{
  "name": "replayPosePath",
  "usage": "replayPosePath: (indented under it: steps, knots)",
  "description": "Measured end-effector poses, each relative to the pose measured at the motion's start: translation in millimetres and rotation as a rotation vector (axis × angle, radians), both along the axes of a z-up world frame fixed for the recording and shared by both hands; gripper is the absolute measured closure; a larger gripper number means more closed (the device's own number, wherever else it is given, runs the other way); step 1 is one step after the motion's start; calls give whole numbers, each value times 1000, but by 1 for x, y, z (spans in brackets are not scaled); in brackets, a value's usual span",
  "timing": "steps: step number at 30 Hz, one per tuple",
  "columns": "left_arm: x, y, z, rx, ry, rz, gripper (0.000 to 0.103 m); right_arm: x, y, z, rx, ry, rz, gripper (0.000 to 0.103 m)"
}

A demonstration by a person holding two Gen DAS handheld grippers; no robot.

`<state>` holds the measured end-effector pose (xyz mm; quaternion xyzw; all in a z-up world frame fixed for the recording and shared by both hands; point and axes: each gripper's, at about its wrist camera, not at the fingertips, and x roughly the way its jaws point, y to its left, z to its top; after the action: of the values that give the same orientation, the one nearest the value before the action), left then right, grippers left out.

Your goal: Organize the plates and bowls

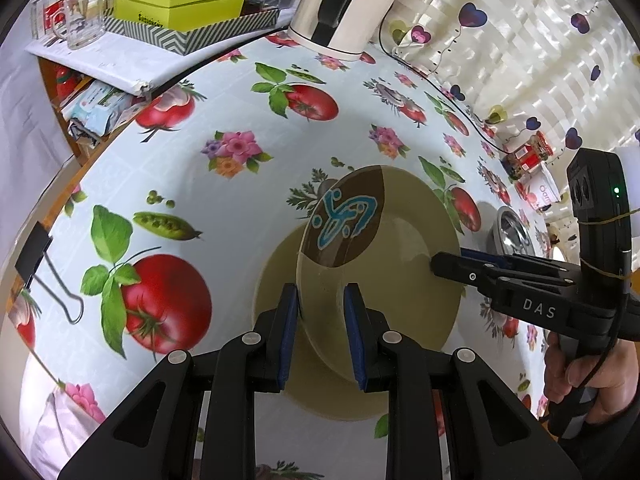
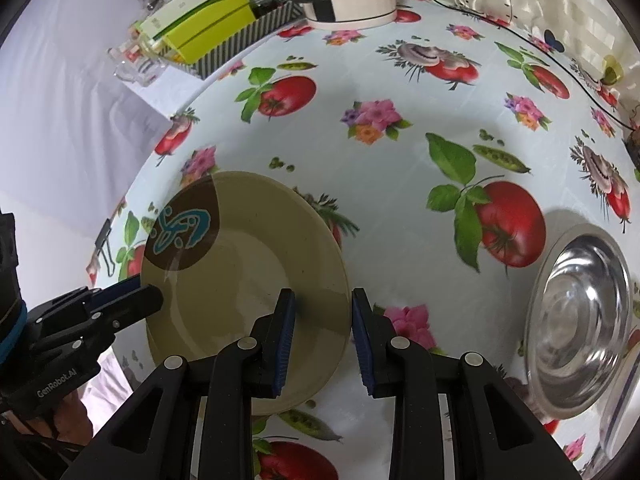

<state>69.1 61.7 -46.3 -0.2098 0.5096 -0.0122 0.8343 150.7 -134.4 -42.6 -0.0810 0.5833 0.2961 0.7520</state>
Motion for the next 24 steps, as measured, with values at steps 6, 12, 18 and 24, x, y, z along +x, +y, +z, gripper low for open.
replayPosePath:
  steps: [6,12,18,24]
  knots:
    - [-7,3,-2,4,8,8,79,-8,4,-5,-2,9,11,76]
    - [-13,6,-5,8,13,12,79,-16,8,-8,-4,14,19,75]
    - [-17,7,-8,21,17,14,79,-24,12,-12,-13,10,32,74]
    - [-18,6,-10,37,18,11,79,-29,14,-14,-17,-4,38,73]
